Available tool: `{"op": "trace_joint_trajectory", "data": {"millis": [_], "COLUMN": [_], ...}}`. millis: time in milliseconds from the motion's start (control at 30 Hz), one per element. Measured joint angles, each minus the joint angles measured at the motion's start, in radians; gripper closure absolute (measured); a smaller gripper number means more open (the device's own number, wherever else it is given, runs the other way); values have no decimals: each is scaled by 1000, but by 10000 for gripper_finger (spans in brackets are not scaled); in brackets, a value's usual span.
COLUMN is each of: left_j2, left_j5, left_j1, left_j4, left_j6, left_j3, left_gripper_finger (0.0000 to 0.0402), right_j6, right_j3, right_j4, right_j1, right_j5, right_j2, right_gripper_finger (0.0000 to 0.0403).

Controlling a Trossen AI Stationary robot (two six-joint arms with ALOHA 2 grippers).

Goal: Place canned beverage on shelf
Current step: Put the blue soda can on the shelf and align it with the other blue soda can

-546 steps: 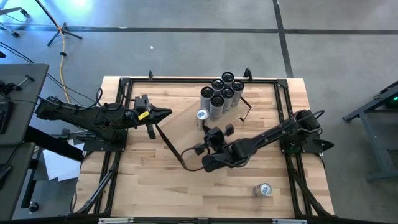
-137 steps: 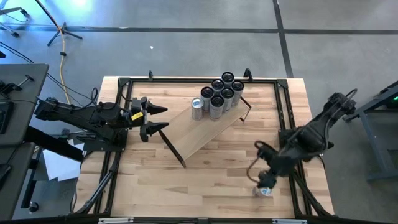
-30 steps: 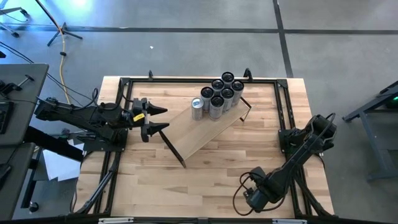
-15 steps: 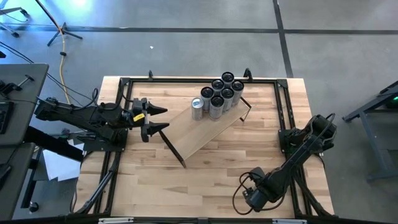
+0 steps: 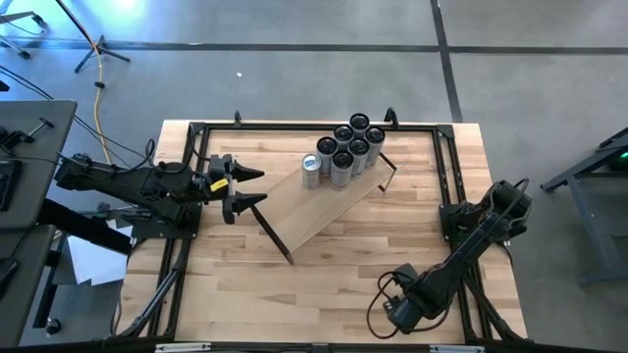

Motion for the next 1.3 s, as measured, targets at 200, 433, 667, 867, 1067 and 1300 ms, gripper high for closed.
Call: {"op": "trace_joint_trajectory", "data": {"millis": [200,433,667,867,1067,1300], "left_j2": [0,0,0,0,0,0], "left_j5": [0,0,0,0,0,0], "left_j1": [0,0,0,0,0,0], "left_j4": [0,0,0,0,-1,-1], "left_j6": [0,0,0,0,-1,0], "left_j3": [0,0,0,0,0,0], "left_gripper_finger": [80,80,80,80,80,80], "right_j6": [-13,-18,-19,-18,-18,-18], "right_j3": [0,0,0,1,1,1], "right_j4": [4,3,1,-4,-11,10], "right_j1": [0,0,0,0,0,0], "right_j5": [-27,-29,-24,-23,-17,28], "right_j2": [-13,-37,-57,-67,-68,-68], "right_gripper_finger": [90,90,90,90,90,90]}}
